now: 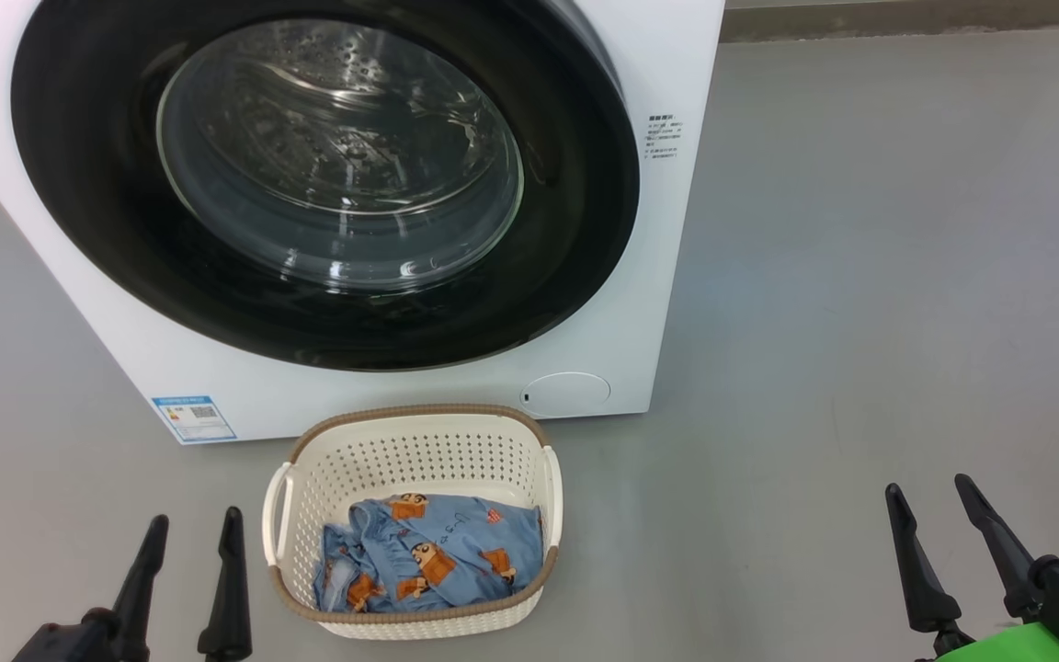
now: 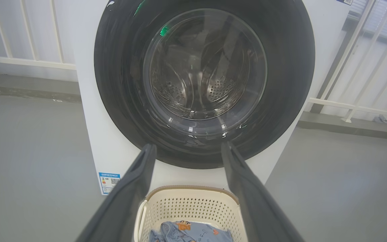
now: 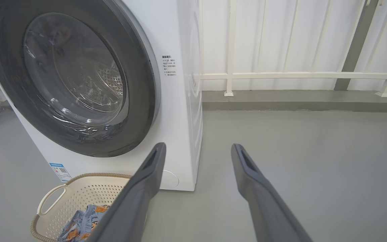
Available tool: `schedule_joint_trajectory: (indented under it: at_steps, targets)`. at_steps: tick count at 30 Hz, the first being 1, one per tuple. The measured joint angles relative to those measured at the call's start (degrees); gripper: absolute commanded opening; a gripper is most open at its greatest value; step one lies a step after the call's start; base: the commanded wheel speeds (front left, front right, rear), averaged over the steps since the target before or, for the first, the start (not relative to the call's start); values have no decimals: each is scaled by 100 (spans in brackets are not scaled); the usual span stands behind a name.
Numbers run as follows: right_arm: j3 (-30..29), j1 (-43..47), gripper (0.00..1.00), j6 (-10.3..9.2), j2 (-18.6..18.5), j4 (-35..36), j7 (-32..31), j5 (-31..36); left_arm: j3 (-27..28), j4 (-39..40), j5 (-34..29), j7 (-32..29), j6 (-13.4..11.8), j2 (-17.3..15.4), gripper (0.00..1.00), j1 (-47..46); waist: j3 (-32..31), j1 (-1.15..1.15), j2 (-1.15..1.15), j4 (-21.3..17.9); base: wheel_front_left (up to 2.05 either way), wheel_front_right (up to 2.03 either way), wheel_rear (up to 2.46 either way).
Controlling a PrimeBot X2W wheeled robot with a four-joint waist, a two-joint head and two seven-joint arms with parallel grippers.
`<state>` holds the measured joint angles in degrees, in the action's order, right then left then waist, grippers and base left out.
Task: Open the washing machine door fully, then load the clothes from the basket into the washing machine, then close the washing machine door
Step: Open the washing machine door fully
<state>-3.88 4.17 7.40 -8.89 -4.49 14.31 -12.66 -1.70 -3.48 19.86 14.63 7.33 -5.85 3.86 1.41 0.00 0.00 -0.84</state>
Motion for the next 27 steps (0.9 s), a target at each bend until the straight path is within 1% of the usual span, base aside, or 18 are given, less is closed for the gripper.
schedule_joint_trajectory:
  at_steps: [4, 10, 11, 12, 13, 14, 15, 16, 22, 25, 27]
  targets:
    - [-53, -2, 100, 0, 41, 14, 0, -26, 30, 0, 0, 0, 0, 0, 100, 1, -6, 0, 0, -8, 0, 0, 0]
    - [-222, -5, 100, 0, 147, 70, 0, -235, 70, 5, 0, 0, 0, -3, 100, 3, -6, 0, 0, -30, 0, 0, 0]
    - [-247, -5, 97, 0, 149, 84, 0, -244, 75, 5, 0, 0, 0, -5, 100, 3, -3, 0, 0, -32, 0, 0, 0]
    - [-247, -5, 60, 0, 149, 84, 0, -244, 75, 5, 0, 0, 0, -5, 100, 3, -3, 0, 0, -32, 0, 0, 0]
    - [-280, -7, 42, 0, 168, 107, 0, -341, 81, 5, 0, 0, 0, -7, 100, 4, -1, 0, 0, -36, 0, 0, 0]
    - [-301, -9, 28, 0, 176, 120, 0, -470, 91, 5, 0, 0, 0, -7, 100, 4, 2, 0, 0, -40, 0, 0, 0]
    - [-321, -9, 9, 0, 176, 129, 0, -533, 102, 8, 0, 0, 0, -9, 100, 5, 6, 0, 0, -44, 0, 0, 0]
    - [-363, -13, 0, 0, 188, 141, 0, -593, 113, 11, 0, 0, 0, -10, 100, 7, 11, 0, 0, -49, 0, 0, 0]
    - [-537, -77, 0, 0, 208, 171, 0, -975, 146, 38, 1, 0, 0, -42, 100, 55, 79, 0, 0, -76, 0, 0, 0]
    - [-676, -83, 0, 0, 233, 171, 0, -1340, 164, 45, 1, 0, 0, -51, 100, 72, 121, 0, 0, -86, 0, 0, 0]
    - [-789, -119, 0, 0, 258, 170, 0, -1699, 177, 64, 1, 0, 0, -54, 100, 73, 152, 0, 0, -90, 0, 0, 0]
